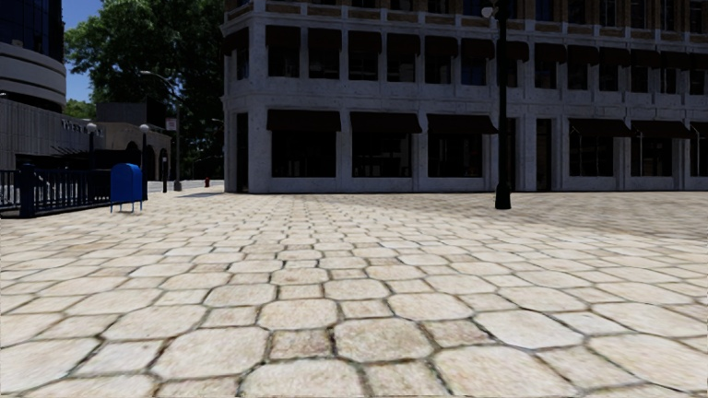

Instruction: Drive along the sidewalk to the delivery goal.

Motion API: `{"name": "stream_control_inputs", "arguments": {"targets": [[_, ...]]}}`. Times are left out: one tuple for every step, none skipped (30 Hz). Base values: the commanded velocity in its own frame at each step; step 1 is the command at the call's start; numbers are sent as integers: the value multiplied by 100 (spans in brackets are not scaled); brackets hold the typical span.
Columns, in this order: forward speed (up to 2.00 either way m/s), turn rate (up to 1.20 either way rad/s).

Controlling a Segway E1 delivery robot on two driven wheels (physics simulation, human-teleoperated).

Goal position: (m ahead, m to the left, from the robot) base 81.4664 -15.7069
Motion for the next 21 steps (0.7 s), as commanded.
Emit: {"name": "stream_control_inputs", "arguments": {"targets": [[200,0],[200,0],[200,0],[200,0],[200,0],[200,0],[200,0],[200,0],[200,0],[200,0],[200,0],[200,0],[200,0],[200,0],[200,0],[200,0],[200,0],[200,0],[200,0],[200,0],[200,0]]}}
